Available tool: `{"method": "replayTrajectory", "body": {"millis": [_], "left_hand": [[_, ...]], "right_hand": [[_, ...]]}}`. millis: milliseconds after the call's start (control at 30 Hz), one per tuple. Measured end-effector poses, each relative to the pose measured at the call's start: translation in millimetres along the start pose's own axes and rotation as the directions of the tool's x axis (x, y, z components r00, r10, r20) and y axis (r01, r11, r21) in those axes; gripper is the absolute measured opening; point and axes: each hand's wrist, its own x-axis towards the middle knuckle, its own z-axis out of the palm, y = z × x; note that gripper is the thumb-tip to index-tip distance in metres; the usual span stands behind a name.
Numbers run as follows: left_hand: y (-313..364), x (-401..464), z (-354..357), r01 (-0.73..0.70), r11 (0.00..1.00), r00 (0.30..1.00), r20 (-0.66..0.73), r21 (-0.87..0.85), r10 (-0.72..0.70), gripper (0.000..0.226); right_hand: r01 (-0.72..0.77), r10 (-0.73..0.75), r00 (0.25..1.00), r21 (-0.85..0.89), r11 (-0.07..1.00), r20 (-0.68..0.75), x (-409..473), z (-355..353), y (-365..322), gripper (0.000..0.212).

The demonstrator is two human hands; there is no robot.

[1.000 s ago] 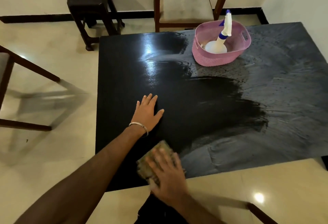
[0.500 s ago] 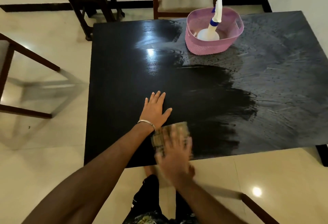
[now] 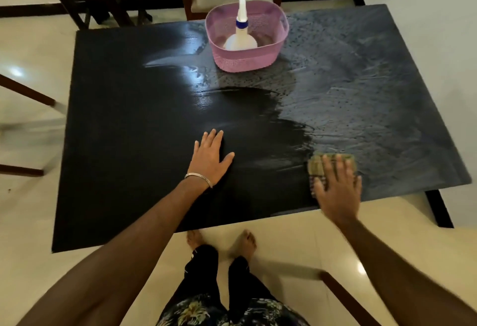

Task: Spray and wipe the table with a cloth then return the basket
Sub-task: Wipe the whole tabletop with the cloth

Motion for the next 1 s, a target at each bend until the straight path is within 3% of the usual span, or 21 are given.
{"method": "replayTrajectory", "body": {"millis": [100, 200, 267, 367, 433, 533, 567, 633, 667, 733, 800, 833, 933, 1000], "left_hand": [[11, 1, 6, -0.013, 1.0, 1.0, -0.001, -0.005, 0.013, 0.07], [11, 2, 6, -0.005, 1.0, 1.0, -0.017, -0.009, 0.005, 0.069], [9, 3, 2, -0.006, 1.0, 0.999, -0.041, -0.011, 0.006, 0.068], [3, 6, -4, -0.006, 1.0, 0.999, -0.046, -0.014, 0.005, 0.068], [0, 6, -9, 0.004, 1.0, 0.998, -0.056, -0.024, -0.005, 0.068], [-7, 6, -17, 0.034, 0.999, 0.998, -0.046, -0.034, -0.035, 0.069], [-9, 6, -19, 0.037, 0.999, 0.998, -0.048, -0.034, -0.038, 0.068], [-13, 8, -23, 0.025, 0.999, 0.998, -0.056, -0.03, -0.027, 0.068], [-15, 11, -24, 0.016, 1.0, 0.998, -0.059, -0.022, -0.017, 0.068], [-15, 17, -24, 0.0, 1.0, 0.999, -0.054, -0.008, 0.0, 0.068], [-11, 24, -24, -0.017, 1.0, 0.999, -0.041, -0.014, 0.017, 0.068], [-8, 27, -24, -0.031, 0.999, 0.999, -0.035, -0.021, 0.03, 0.069], [-3, 35, -24, -0.074, 0.997, 0.997, -0.014, -0.033, 0.074, 0.069], [-1, 38, -24, -0.091, 0.995, 0.996, -0.011, -0.025, 0.091, 0.069]], "right_hand": [[-0.17, 0.172, 0.985, 0.082, 0.982, -0.014, 22, -10, 26, 0.077], [-0.196, 0.202, 0.978, 0.11, 0.975, -0.049, 14, -4, -13, 0.075], [-0.079, 0.083, 0.996, 0.095, 0.992, -0.04, -9, 7, -60, 0.074], [0.206, -0.208, 0.978, 0.073, 0.976, 0.03, -57, 24, -151, 0.075], [0.472, -0.476, 0.861, 0.066, 0.879, 0.178, -87, 31, -210, 0.072], [0.784, -0.753, 0.584, 0.029, 0.62, 0.302, -109, 35, -247, 0.068], [0.817, -0.79, 0.542, 0.04, 0.576, 0.287, -108, 39, -243, 0.067], [0.813, -0.805, 0.557, 0.067, 0.579, 0.204, -99, 45, -215, 0.068], [0.774, -0.772, 0.615, 0.064, 0.629, 0.16, -93, 47, -193, 0.068], [0.595, -0.597, 0.799, 0.055, 0.802, 0.072, -72, 38, -134, 0.073], [0.307, -0.308, 0.951, 0.047, 0.95, 0.002, -46, 23, -63, 0.076], [0.154, -0.153, 0.988, 0.045, 0.987, -0.016, -33, 14, -27, 0.075], [-0.225, 0.227, 0.974, 0.094, 0.97, -0.008, -1, -7, 46, 0.072], [-0.375, 0.378, 0.926, 0.137, 0.917, 0.007, 10, -11, 46, 0.071]]}}
